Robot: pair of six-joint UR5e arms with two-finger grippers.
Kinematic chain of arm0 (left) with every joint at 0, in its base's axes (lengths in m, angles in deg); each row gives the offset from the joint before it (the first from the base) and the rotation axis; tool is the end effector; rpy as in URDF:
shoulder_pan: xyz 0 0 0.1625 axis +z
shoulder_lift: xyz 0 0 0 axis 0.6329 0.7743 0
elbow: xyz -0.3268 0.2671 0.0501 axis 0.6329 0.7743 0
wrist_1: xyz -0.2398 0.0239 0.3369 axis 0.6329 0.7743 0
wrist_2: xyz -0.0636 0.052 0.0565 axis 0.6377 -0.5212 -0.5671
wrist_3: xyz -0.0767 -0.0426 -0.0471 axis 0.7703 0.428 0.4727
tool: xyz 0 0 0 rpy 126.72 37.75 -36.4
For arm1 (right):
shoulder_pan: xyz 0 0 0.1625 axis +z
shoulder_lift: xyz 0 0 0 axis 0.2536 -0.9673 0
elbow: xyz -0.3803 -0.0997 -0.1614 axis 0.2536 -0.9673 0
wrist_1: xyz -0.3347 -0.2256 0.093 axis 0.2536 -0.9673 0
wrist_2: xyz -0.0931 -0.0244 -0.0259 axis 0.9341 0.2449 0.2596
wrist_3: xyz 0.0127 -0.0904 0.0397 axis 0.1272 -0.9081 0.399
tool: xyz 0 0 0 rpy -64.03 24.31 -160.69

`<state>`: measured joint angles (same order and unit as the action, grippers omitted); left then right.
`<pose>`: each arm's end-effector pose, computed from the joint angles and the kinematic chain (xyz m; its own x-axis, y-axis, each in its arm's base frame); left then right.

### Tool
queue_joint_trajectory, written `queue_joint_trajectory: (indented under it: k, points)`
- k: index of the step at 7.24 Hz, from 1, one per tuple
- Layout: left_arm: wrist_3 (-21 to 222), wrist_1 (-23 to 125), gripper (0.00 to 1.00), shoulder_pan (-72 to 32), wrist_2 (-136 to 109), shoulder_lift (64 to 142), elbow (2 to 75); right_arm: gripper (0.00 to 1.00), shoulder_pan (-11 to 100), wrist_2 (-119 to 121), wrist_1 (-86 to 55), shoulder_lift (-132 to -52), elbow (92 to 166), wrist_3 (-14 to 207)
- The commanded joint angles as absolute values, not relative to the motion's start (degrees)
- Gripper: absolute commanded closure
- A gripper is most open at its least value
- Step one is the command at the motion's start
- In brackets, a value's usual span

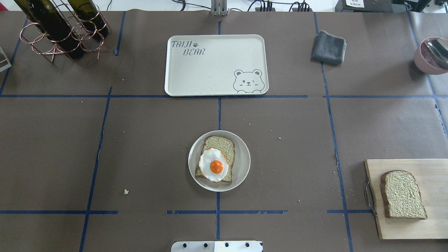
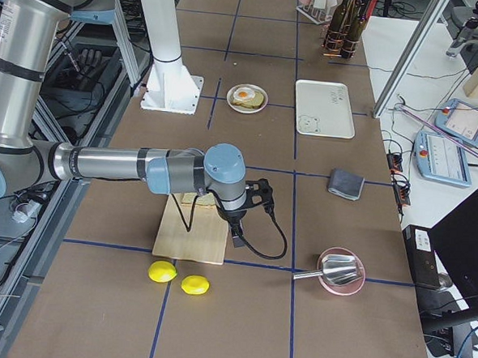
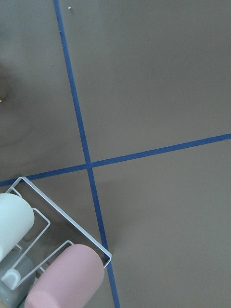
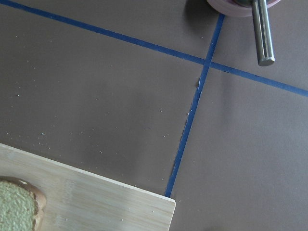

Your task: Make sandwich and place on tray

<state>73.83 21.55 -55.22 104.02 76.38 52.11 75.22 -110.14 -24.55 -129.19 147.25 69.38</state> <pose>-0.0924 -0.4367 0.5891 0.6597 0.2192 -0.7188 -0.0631 0.9693 0.2377 0.0629 -0.3769 0.5948 0.7006 -0.2821 0.6554 0.1300 0.9536 0.2715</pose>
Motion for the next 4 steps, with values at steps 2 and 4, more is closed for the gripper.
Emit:
queue_joint_trajectory:
  k: [2,4]
  points:
    - [73.0,24.1,0.00,-55.0,104.5,76.3,51.6,0.00,75.2,-110.6,-29.2,-129.1,147.0,69.4]
    - [75.6,24.1,0.00,-55.0,106.3,77.0,53.1,0.00,75.2,-110.9,-28.5,-129.4,147.1,68.5]
